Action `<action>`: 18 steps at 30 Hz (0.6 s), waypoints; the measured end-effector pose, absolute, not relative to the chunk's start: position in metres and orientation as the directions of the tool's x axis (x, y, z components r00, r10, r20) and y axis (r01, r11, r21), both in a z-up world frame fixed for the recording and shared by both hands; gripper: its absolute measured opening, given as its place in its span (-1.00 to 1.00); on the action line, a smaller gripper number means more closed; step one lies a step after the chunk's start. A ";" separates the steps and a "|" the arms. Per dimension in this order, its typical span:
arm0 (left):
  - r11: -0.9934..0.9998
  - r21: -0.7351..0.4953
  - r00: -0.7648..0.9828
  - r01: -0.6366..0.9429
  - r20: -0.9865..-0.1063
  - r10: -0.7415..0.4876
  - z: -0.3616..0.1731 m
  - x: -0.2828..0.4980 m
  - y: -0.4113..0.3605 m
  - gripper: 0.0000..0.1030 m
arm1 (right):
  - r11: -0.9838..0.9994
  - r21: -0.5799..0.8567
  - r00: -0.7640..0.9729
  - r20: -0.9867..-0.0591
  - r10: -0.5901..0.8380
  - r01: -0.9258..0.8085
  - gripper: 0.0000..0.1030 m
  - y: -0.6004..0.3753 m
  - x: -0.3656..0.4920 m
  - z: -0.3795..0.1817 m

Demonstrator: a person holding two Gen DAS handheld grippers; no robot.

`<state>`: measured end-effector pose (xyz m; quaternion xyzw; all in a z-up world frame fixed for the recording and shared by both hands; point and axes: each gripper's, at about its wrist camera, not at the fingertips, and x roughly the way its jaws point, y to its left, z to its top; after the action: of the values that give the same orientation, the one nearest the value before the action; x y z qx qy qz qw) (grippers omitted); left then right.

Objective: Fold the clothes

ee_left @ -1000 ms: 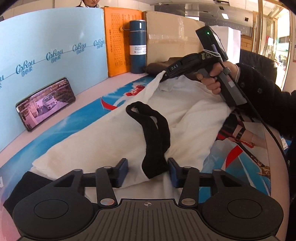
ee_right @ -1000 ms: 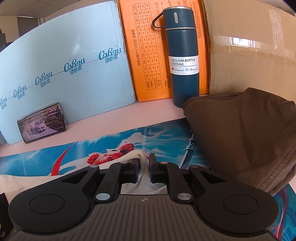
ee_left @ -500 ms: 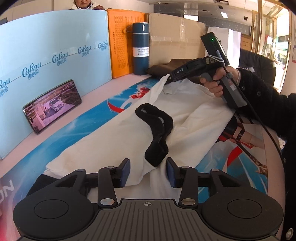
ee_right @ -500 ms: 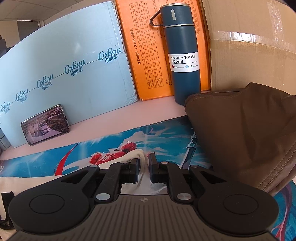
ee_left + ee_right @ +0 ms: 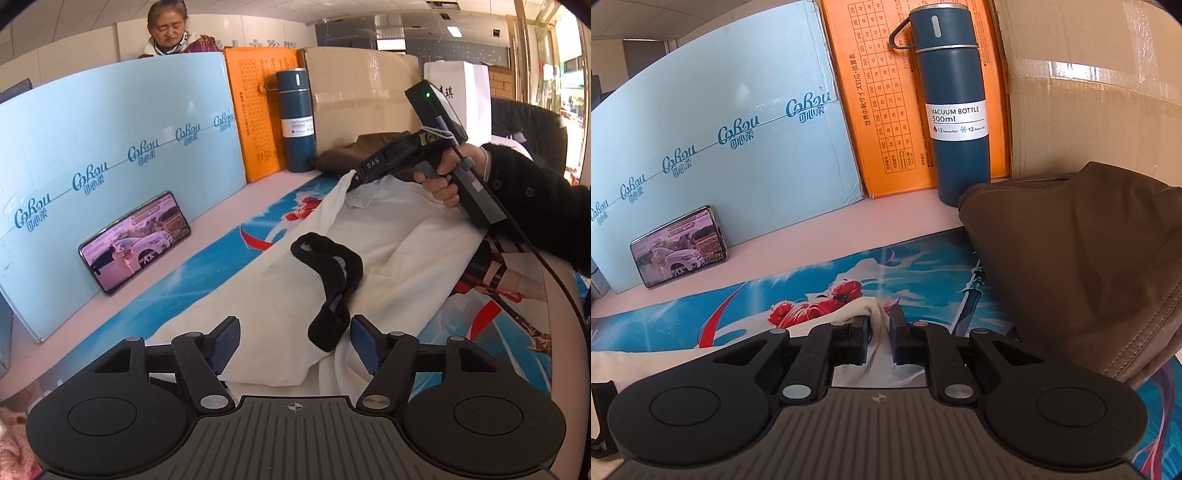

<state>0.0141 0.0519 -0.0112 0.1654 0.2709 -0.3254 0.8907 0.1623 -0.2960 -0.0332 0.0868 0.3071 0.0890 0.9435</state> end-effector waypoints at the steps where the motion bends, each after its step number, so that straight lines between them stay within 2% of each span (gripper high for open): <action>1: 0.739 0.092 0.634 0.668 -0.589 -0.500 -0.013 0.019 0.053 0.29 | 0.969 0.220 0.796 -0.564 0.222 -0.115 -0.80 -0.296 0.162 -0.033; 4: 0.757 0.028 0.634 0.653 -0.566 -0.527 -0.013 0.030 0.061 0.29 | 0.968 0.224 0.795 -0.563 0.225 -0.115 -0.80 -0.297 0.162 -0.033; 12: 0.820 -0.010 0.667 0.573 -0.575 -0.474 -0.023 0.033 0.084 0.29 | 0.966 0.230 0.794 -0.563 0.231 -0.118 -0.80 -0.298 0.162 -0.034; 18: 0.770 0.041 0.637 0.636 -0.591 -0.495 -0.026 0.024 0.060 0.29 | 0.968 0.223 0.793 -0.565 0.226 -0.117 -0.78 -0.296 0.161 -0.034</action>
<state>0.0239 0.0604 -0.0258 0.1237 0.2861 -0.3155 0.8963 0.1609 -0.2958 -0.0344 0.0883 0.3082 0.0909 0.9428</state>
